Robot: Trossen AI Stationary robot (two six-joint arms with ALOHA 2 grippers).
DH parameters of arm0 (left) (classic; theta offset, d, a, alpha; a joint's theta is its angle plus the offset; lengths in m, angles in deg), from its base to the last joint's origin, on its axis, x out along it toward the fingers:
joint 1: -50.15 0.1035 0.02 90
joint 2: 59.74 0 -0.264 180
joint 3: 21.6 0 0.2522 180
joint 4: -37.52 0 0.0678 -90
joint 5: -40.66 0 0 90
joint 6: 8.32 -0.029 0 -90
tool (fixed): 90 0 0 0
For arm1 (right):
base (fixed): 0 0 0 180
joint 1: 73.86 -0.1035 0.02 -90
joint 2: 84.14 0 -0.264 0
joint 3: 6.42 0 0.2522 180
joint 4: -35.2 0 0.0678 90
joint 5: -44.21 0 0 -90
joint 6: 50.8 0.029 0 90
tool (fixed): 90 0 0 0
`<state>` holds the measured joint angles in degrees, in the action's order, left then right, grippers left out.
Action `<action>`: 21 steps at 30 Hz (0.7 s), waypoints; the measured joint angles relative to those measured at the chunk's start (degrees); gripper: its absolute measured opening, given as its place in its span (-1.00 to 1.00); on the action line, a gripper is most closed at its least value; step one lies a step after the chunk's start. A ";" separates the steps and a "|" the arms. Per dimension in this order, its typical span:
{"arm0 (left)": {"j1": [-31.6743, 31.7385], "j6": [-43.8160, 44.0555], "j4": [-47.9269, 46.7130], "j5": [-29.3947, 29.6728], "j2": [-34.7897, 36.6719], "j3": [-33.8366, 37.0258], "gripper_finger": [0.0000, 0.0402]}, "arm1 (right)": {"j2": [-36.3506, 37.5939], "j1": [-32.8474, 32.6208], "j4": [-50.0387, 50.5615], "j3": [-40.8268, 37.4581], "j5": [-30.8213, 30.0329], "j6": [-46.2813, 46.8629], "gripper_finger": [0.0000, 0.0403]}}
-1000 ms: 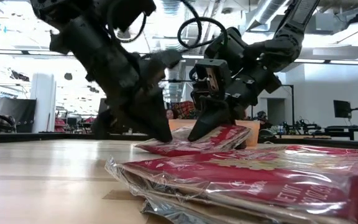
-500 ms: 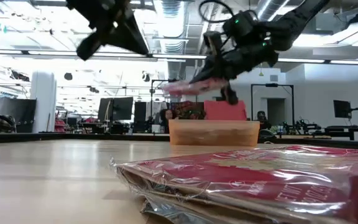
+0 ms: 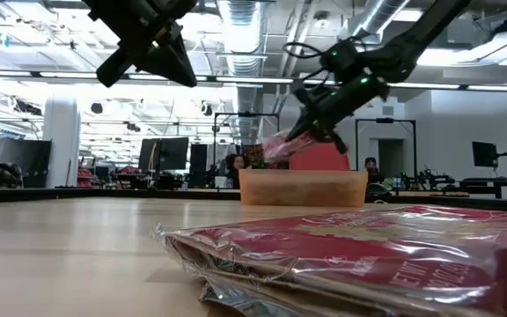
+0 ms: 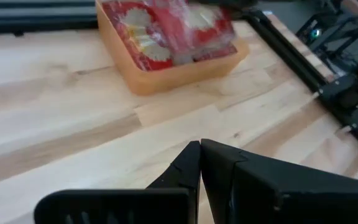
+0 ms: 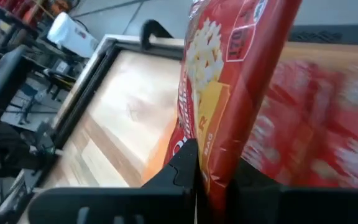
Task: Sort popcorn bags into baskets
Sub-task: Put the red popcorn bag into the orange bin
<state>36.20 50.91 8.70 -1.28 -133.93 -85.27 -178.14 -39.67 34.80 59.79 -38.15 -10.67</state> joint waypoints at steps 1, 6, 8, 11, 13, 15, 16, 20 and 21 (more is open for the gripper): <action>0.06 0.28 -0.15 -0.45 -0.09 0.00 -1.00 | -1.46 -0.05 -0.52 1.28 0.02 -0.06 -0.77; 0.23 0.41 -0.19 -1.59 -0.09 0.00 -1.00 | -6.71 -0.06 1.12 5.55 -0.06 -0.20 -0.77; 0.23 0.46 -0.16 -1.40 -0.09 0.00 -1.00 | -8.24 0.03 0.17 6.82 -0.17 0.42 -0.77; 0.23 0.49 -0.12 -1.30 -0.09 0.00 -1.00 | -9.72 0.09 0.12 7.50 -0.18 1.57 -0.77; 0.23 0.47 -0.05 -1.13 -0.07 0.00 -1.00 | -10.72 0.09 0.59 7.49 -0.16 1.70 -0.77; 0.23 0.26 -0.11 -0.94 -0.07 0.00 -1.00 | -11.56 -0.10 0.78 7.73 -0.08 1.19 -0.77; 0.23 0.23 -0.04 -0.92 -0.07 0.00 -1.00 | -11.86 -0.29 0.93 7.72 -0.02 0.77 -0.76; 0.23 -0.05 -0.06 -1.12 -0.07 0.00 -1.00 | -12.34 -0.56 1.74 7.78 -0.13 -0.52 -0.70; 0.23 -0.06 -0.14 -1.07 -0.07 0.00 -1.00 | -12.34 -0.56 1.56 7.78 -0.27 -1.75 -0.67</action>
<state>36.43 50.85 8.56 -2.34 -133.99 -85.27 -190.48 -40.24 36.36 67.57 -38.41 -12.42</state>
